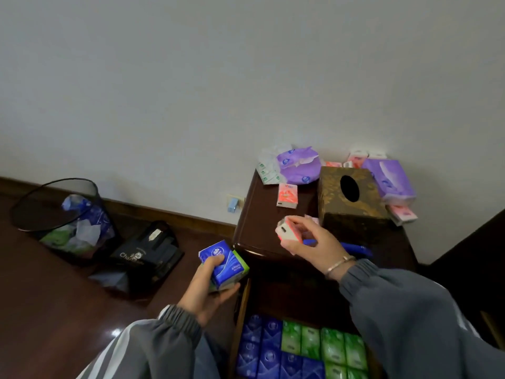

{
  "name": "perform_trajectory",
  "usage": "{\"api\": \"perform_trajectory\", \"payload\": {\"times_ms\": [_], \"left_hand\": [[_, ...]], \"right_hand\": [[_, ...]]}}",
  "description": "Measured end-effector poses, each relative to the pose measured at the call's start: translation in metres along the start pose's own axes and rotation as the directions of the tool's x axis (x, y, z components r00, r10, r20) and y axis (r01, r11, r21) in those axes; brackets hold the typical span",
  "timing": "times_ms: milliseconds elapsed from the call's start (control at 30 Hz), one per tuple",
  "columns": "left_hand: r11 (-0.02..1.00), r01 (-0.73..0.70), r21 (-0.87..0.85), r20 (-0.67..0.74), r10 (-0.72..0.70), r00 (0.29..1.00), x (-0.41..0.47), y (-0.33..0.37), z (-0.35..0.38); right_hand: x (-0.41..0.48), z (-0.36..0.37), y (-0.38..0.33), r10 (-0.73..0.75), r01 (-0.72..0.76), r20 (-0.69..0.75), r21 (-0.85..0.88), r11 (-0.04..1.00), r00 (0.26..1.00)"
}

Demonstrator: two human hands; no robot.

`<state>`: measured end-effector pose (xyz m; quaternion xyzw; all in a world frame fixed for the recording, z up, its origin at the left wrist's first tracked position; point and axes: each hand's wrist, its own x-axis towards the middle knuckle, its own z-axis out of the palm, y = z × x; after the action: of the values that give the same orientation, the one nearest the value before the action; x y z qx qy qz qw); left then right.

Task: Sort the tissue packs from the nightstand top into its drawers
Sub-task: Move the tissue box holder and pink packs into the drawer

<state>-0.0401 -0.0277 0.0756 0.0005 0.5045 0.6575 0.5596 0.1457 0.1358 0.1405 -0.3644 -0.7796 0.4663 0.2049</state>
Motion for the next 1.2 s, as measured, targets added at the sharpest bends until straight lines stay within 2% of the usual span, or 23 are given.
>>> {"api": "perform_trajectory", "payload": {"times_ms": [100,200,333,433,533,667,800,900,1000,1100,1200], "left_hand": [[0.995,0.065,0.073,0.019,-0.066,0.998,-0.011,-0.027,0.007],[0.979,0.131,0.157,0.023,-0.137,0.99,-0.017,-0.067,0.012],[0.943,0.207,0.26,0.0,-0.215,0.977,-0.019,-0.117,0.013],[0.94,0.205,0.273,-0.031,-0.204,0.978,-0.017,-0.14,0.005],[0.956,0.161,0.247,-0.076,-0.147,0.986,-0.012,-0.152,-0.006],[0.969,0.08,0.236,-0.064,-0.067,0.996,-0.001,-0.152,-0.02],[0.963,-0.003,0.268,-0.069,0.022,0.997,0.004,-0.143,-0.023],[0.952,-0.042,0.303,-0.09,0.072,0.993,0.007,-0.137,-0.028],[0.946,-0.065,0.318,-0.061,0.089,0.994,0.01,-0.123,-0.036],[0.959,0.021,0.283,0.0,-0.022,1.0,0.015,-0.111,-0.045],[0.97,0.127,0.208,0.051,-0.14,0.989,0.019,-0.11,-0.045]], "right_hand": [[-0.056,-0.024,0.009,0.007,-0.02,0.099,0.133,0.991,0.995],[-0.107,-0.042,0.043,0.162,-0.181,0.135,0.148,0.972,0.978],[-0.154,-0.045,0.106,0.347,-0.365,0.185,0.075,0.928,0.92],[-0.165,-0.032,0.142,0.45,-0.455,0.184,-0.016,0.89,0.874],[-0.156,-0.01,0.168,0.461,-0.427,0.126,-0.224,0.876,0.878],[-0.132,0.019,0.189,0.367,-0.261,0.131,-0.49,0.831,0.921],[-0.108,0.036,0.209,0.394,-0.229,0.161,-0.595,0.77,0.905],[-0.098,0.047,0.222,0.384,-0.247,0.136,-0.564,0.788,0.913],[-0.095,0.06,0.23,0.344,-0.241,0.151,-0.466,0.852,0.927],[-0.091,0.079,0.231,0.331,-0.272,0.193,-0.279,0.921,0.924],[-0.085,0.095,0.221,0.431,-0.447,0.236,0.019,0.894,0.871]]}}
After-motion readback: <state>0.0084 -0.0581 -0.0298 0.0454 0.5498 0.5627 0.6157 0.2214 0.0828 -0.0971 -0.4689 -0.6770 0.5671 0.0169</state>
